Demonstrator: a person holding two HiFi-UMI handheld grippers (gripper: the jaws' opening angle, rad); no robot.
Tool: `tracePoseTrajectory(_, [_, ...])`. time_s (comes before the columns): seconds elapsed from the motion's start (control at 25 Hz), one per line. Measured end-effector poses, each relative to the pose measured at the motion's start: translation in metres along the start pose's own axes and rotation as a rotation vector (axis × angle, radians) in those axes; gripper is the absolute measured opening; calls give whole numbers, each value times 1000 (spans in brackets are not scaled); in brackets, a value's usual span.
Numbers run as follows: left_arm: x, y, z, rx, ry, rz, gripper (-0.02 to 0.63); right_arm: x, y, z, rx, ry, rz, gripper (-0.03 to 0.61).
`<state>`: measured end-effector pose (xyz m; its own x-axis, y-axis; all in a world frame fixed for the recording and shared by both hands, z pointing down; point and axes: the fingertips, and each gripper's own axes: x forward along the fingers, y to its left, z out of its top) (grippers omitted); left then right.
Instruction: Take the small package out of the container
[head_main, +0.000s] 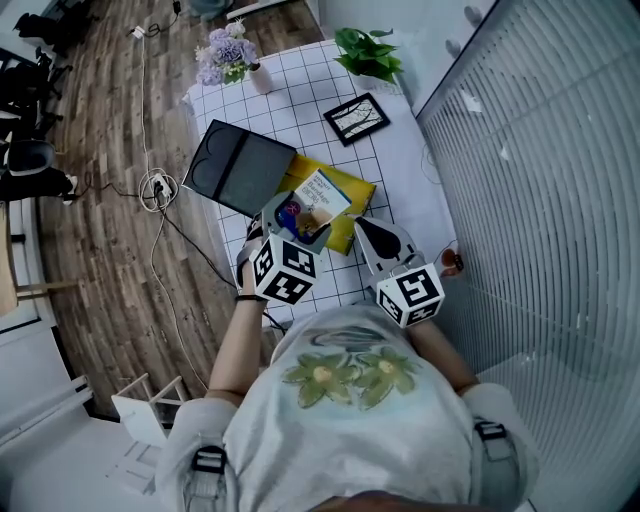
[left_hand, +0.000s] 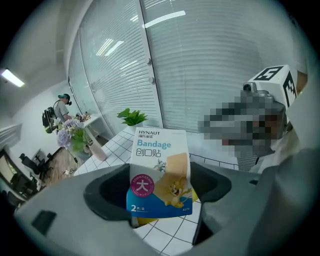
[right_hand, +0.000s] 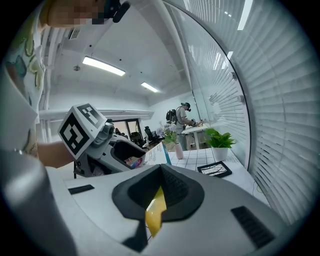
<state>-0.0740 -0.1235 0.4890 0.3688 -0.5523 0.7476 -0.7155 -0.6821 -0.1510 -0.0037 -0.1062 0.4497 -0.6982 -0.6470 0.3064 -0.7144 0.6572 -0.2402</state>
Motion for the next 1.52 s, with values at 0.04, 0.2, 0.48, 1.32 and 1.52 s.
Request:
tracePoseTrajectory(0.04, [-4,-1,1,2,-8,2,360,-1,1,1,-3,0,-1,6])
tracePoseTrajectory(0.2, [-16,-3,5,2,-37,9,360,-3,6,2,-23,3,-2,6])
tracePoseTrajectory(0.48, [-38,-3,14,-35,-118,18,360,-5,17,3,-61,16,8,6])
tracePoseTrajectory(1.32, [-56,-7,16,-16,-145,34,360,-9,31,2,-112,36,34,6])
tracePoseTrajectory(1.52, [-53,-7,15,-20,-139,33,360,-8,30,0,-109,38,35,6])
